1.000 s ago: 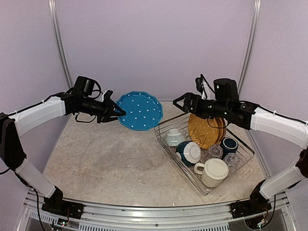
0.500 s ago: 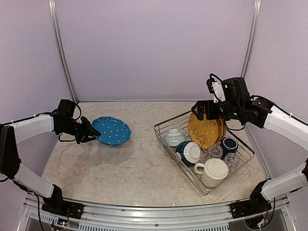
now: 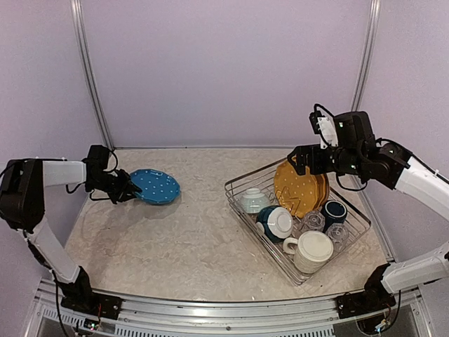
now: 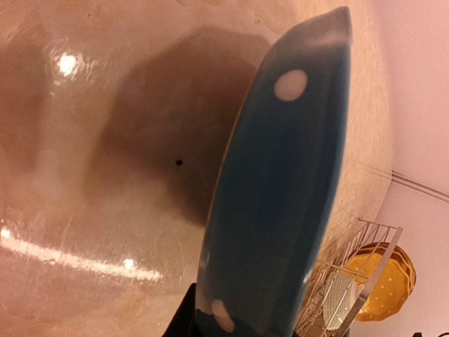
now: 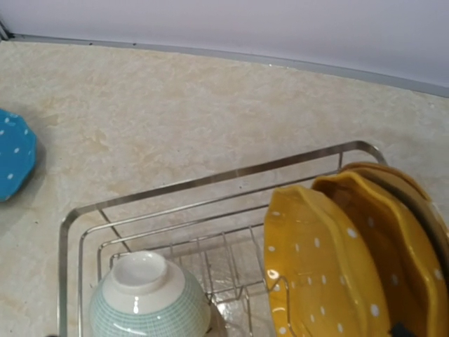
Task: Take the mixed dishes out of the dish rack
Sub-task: Place the plate at the center of the board.
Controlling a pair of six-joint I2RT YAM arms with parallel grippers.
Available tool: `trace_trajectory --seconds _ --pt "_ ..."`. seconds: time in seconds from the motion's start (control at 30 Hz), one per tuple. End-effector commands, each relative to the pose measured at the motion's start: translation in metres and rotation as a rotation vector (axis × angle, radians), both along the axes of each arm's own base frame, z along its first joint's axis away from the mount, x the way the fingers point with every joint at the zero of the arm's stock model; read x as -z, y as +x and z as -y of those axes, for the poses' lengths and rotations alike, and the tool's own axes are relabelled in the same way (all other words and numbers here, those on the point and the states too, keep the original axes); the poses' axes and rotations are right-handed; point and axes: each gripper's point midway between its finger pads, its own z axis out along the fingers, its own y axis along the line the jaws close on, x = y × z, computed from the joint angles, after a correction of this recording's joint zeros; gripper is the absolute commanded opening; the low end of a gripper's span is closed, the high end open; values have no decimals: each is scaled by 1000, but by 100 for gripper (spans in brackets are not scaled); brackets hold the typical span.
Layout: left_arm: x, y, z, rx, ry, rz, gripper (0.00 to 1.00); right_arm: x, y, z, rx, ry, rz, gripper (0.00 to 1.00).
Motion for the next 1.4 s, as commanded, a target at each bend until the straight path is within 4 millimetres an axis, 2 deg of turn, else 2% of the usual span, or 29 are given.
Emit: trace_trajectory --seconds 0.0,0.13,0.23,0.3,0.4,0.53,0.57,0.67,0.73,0.83,0.97,1.07,1.13,1.23,1.27,1.3,1.37 --pt "-52 71 6 20 -40 223 0 7 -7 12 24 -32 -19 99" --pt "-41 96 2 9 -15 216 0 8 -11 18 39 -25 -22 99" --pt "-22 107 -5 -10 26 187 0 8 -13 19 39 -30 -31 99" --pt "-10 115 -19 -40 21 163 0 9 -13 21 47 -44 -34 99" --pt "10 116 -22 -49 4 117 0 7 -12 26 66 -68 -35 100" --pt "28 110 -25 -73 21 65 1 11 -13 31 84 -112 -66 99" --pt "33 108 -26 -75 28 48 4 14 -15 33 87 -121 -76 99" --pt "45 100 -29 -77 55 8 23 21 -22 35 71 -122 -95 99" --pt "52 94 -34 -82 86 -11 41 25 -27 32 45 -108 -104 99" --pt "57 85 -39 -92 125 -7 53 35 -29 25 5 -91 -117 99" --pt "53 78 -42 -106 143 -5 72 52 -29 16 -25 -88 -149 98" --pt "49 68 -44 -112 161 -13 82 56 -26 16 -33 -121 -147 95" --pt "36 62 -45 -116 168 11 85 56 -22 19 -17 -154 -146 90" --pt "17 53 -44 -115 161 37 91 61 -18 26 9 -220 -151 89" --pt "9 50 -44 -114 160 45 97 64 -16 26 10 -235 -158 89" --pt "5 46 -44 -113 160 47 99 66 -14 26 10 -244 -162 88" --pt "-22 39 -40 -104 144 102 99 70 -10 26 25 -263 -166 88"
